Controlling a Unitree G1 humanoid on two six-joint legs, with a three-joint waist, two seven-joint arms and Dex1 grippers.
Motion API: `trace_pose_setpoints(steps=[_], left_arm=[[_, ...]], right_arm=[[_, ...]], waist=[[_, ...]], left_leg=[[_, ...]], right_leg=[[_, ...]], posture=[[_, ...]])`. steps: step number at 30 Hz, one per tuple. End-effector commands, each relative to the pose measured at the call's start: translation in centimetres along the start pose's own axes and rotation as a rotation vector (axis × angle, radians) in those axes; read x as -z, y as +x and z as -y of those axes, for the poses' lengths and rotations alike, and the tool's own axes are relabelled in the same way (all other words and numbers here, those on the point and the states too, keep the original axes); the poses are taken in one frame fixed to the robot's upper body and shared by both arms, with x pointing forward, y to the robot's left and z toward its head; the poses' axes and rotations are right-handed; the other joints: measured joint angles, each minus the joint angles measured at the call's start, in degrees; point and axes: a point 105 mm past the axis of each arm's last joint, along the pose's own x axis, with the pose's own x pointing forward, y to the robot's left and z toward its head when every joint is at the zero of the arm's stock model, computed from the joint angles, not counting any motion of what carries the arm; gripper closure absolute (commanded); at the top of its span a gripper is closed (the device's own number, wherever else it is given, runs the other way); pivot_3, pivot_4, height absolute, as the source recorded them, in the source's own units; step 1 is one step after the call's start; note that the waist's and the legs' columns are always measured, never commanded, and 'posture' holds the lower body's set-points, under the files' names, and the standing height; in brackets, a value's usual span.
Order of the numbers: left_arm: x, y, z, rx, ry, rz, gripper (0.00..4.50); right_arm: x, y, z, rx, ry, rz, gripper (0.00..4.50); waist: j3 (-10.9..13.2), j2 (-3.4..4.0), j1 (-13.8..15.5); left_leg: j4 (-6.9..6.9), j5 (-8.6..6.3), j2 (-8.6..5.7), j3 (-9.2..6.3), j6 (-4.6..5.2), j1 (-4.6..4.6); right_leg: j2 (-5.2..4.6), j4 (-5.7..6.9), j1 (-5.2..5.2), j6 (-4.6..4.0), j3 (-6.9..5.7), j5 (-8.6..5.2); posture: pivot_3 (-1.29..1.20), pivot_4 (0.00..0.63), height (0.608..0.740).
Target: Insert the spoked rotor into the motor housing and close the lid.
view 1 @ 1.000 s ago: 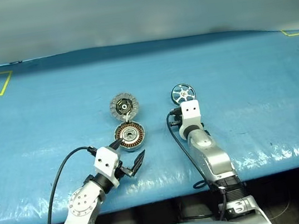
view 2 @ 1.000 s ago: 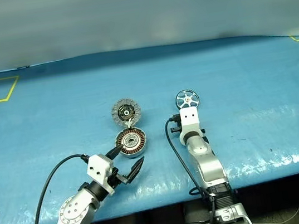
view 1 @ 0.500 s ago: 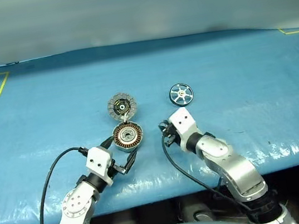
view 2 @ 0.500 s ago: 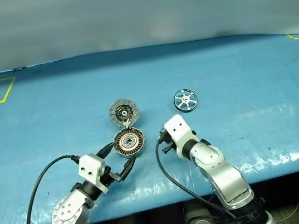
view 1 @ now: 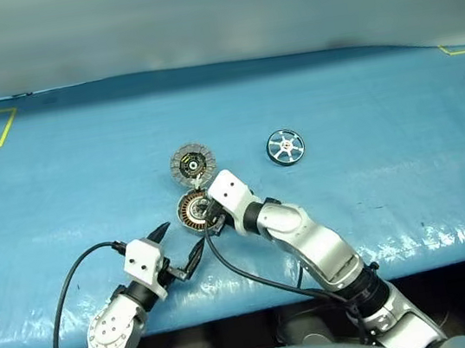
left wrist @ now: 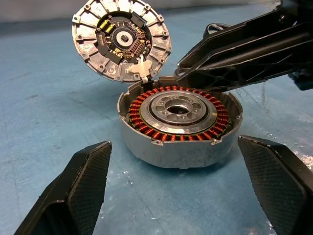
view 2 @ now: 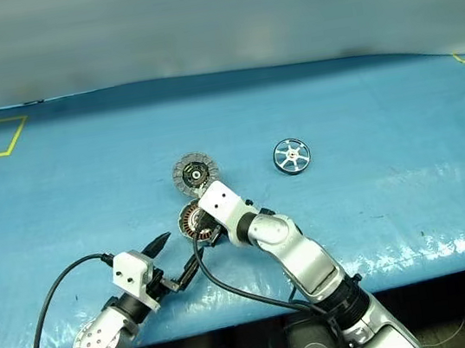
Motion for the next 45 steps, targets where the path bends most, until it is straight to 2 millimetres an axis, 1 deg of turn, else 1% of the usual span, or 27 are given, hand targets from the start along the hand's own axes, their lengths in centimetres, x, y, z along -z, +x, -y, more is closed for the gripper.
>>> trace_pose_setpoints(steps=[1, 13, 26, 28, 30, 31, 32, 38, 41, 45], left_arm=[[-0.4, 0.0, 0.3, 0.008, -0.006, 0.032, 0.00], [0.0, 0.0, 0.4, 0.023, -0.009, 0.026, 0.00], [0.1, 0.4, 0.5, 0.029, -0.007, 0.021, 0.00], [0.1, 0.4, 0.5, 0.031, -0.007, 0.020, 0.00], [0.1, 0.4, 0.6, 0.033, -0.007, 0.021, 0.00], [0.1, 0.4, 0.6, 0.033, -0.006, 0.022, 0.00], [0.1, 0.5, 0.6, 0.034, -0.006, 0.023, 0.00], [0.0, 0.7, 0.7, 0.039, -0.003, 0.026, 0.00], [0.0, 0.8, 0.7, 0.043, -0.002, 0.025, 0.00], [-0.1, 0.8, 0.7, 0.045, -0.002, 0.027, 0.00]], right_arm=[[-1.2, 0.3, -0.2, -0.008, -0.023, 0.052, 3.84], [-0.5, 0.8, -0.9, -0.026, 0.018, 0.036, 3.84], [-0.3, 0.1, -0.1, 0.003, 0.031, 0.028, 3.84], [-0.5, 0.0, -0.1, 0.005, 0.034, 0.035, 3.10], [-0.8, -0.1, -0.2, 0.007, 0.041, 0.049, 2.55], [-1.2, -0.2, -0.2, 0.010, 0.046, 0.061, 2.15], [-1.6, -0.3, -0.3, 0.010, 0.055, 0.076, 1.87], [-3.6, -0.7, -0.4, 0.007, 0.071, 0.144, 1.87], [-4.4, -1.0, -0.2, 0.015, 0.069, 0.167, 2.43], [-4.7, -1.0, -0.4, 0.016, 0.051, 0.161, 3.77]], waist=[[0.0, 0.00, 0.0], [0.0, 0.00, 0.0], [0.0, 0.00, 0.0], [0.0, -0.01, 0.0], [0.0, -0.01, 0.0], [0.0, -0.01, 0.0], [0.0, -0.01, 0.0], [0.0, -0.01, 0.0], [0.0, -0.01, 0.0], [0.0, -0.01, 0.0]], left_leg=[[0.00, 0.00, 0.00, 0.01, 0.00, 0.00], [0.00, 0.00, 0.01, 0.04, 0.00, -0.02], [0.00, 0.00, 0.01, 0.04, 0.00, -0.01], [0.00, 0.00, 0.01, 0.04, 0.00, -0.01], [0.01, 0.00, 0.01, 0.04, 0.00, -0.02], [0.00, 0.00, 0.01, 0.04, 0.00, -0.02], [0.00, 0.00, 0.01, 0.04, 0.00, -0.03], [0.00, 0.01, 0.02, 0.04, -0.01, -0.09], [0.00, 0.01, 0.02, 0.04, -0.01, -0.09], [0.00, 0.01, 0.02, 0.04, -0.02, -0.09]], right_leg=[[0.01, 0.01, -0.17, -0.01, 0.00, 0.01], [0.02, 0.06, -0.24, -0.01, 0.03, 0.01], [0.02, 0.06, -0.24, -0.01, 0.04, 0.02], [0.02, 0.06, -0.24, -0.01, 0.03, 0.02], [0.02, 0.06, -0.24, -0.02, 0.03, 0.02], [0.02, 0.06, -0.24, -0.01, 0.04, 0.02], [0.02, 0.06, -0.24, -0.01, 0.04, 0.02], [0.05, 0.11, -0.24, -0.01, 0.04, 0.02], [0.04, 0.10, -0.24, 0.00, 0.04, 0.02], [0.04, 0.11, -0.25, -0.01, 0.04, 0.02]], posture=[[0.00, 0.150, 0.740], [0.00, 0.150, 0.740], [0.00, 0.150, 0.740], [0.00, 0.150, 0.740], [0.00, 0.150, 0.740], [0.00, 0.150, 0.740], [0.00, 0.150, 0.740], [0.00, 0.150, 0.740], [0.00, 0.150, 0.740], [0.00, 0.150, 0.740]])
